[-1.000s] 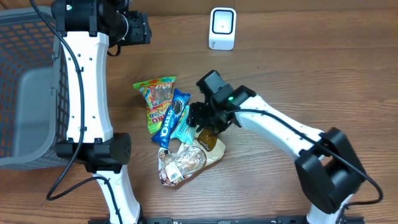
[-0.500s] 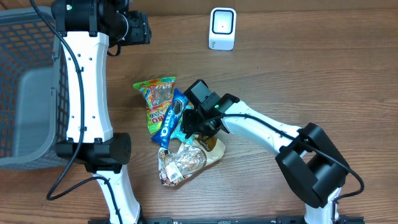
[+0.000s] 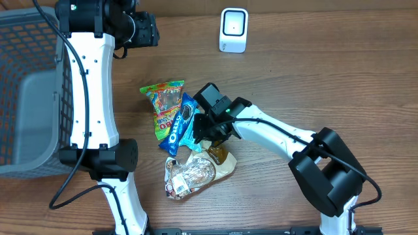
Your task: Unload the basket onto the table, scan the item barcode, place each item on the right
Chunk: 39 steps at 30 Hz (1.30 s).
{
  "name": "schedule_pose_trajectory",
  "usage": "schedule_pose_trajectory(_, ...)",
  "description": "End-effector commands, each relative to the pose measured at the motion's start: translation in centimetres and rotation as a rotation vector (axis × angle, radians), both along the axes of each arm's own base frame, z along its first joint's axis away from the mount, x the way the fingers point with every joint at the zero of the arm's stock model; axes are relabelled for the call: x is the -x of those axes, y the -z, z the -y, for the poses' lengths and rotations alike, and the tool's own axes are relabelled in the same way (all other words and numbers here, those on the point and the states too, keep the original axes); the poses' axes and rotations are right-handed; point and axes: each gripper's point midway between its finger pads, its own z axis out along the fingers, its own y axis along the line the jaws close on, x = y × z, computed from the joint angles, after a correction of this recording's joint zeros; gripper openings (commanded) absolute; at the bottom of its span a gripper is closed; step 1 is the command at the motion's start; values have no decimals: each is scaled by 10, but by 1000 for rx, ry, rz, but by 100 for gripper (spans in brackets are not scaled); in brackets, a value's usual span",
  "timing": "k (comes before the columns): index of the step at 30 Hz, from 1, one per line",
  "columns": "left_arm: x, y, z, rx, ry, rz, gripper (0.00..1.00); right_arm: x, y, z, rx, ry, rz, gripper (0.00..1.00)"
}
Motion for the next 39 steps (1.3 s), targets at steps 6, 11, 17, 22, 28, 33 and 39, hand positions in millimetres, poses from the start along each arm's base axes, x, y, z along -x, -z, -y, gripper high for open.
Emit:
schedule_pose_trajectory(6,-2,3,0,14,-6,-5,70,-31,-59,20,-41,19,152,4)
schedule_pose_trajectory(11,-2,3,0,14,-6,-5,71,-41,-84,34,-48,-19,238,4)
schedule_pose_trajectory(17,-3,2,0,14,-6,-3,71,-50,-75,67,27,-115,268,4)
schedule_pose_trajectory(22,-3,2,0,13,-7,-1,72,-43,-76,66,2,-232,278,55)
schedule_pose_trajectory(28,-4,2,-3,0,-15,1,72,-30,-66,51,94,-246,307,81)
schedule_pose_trajectory(33,-4,2,-4,-6,-18,1,72,-28,-43,47,176,-150,268,70)
schedule_pose_trajectory(39,-4,2,-5,-11,-21,3,72,-32,-22,31,165,-142,212,68)
